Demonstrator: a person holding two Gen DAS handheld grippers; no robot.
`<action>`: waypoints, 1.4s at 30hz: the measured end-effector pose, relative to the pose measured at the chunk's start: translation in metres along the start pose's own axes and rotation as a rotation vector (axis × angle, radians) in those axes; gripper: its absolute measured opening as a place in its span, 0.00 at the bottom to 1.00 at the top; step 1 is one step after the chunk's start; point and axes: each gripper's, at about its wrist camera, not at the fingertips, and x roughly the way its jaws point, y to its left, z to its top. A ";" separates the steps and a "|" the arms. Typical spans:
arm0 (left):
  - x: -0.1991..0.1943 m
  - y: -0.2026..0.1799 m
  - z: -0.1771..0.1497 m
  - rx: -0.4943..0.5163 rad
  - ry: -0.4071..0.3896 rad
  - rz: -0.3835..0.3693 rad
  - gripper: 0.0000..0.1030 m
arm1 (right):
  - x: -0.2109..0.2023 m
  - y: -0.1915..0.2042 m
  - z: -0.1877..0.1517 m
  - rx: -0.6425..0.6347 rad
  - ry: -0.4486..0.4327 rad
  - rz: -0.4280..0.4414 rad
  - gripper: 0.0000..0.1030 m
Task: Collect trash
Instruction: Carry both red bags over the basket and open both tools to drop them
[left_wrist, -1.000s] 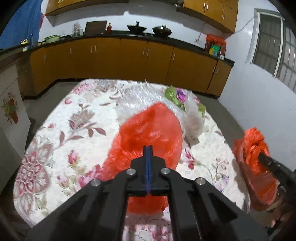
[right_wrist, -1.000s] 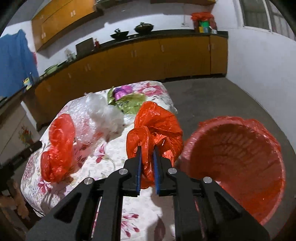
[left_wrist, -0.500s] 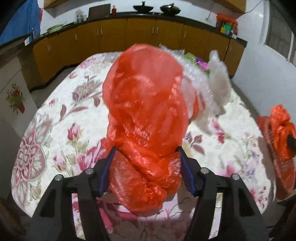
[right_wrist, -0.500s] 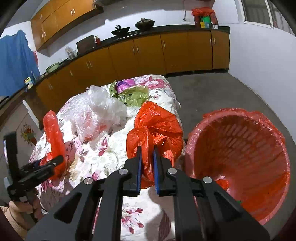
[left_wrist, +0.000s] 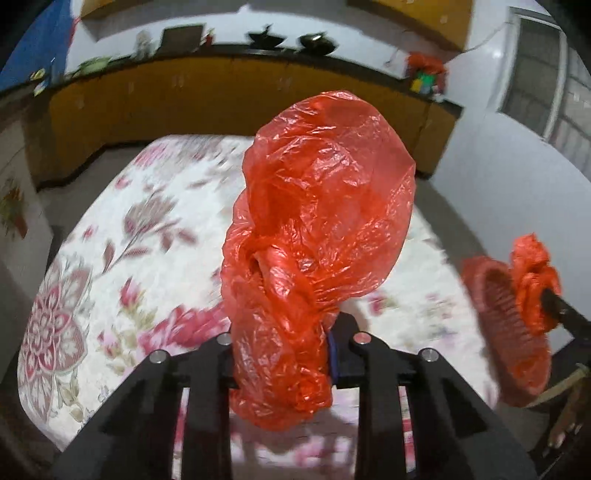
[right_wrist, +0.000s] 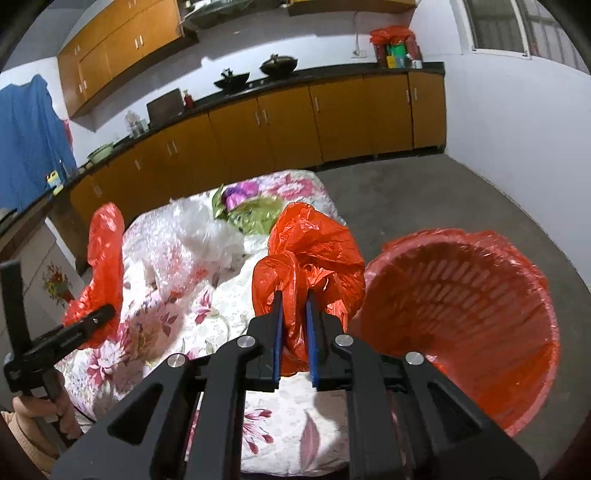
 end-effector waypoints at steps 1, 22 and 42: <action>-0.005 -0.008 0.003 0.012 -0.010 -0.018 0.26 | -0.005 -0.004 0.001 0.007 -0.013 -0.009 0.11; -0.027 -0.168 0.013 0.227 -0.028 -0.339 0.26 | -0.069 -0.080 0.007 0.153 -0.147 -0.178 0.11; 0.023 -0.244 0.000 0.309 0.077 -0.453 0.28 | -0.067 -0.115 0.007 0.236 -0.162 -0.196 0.11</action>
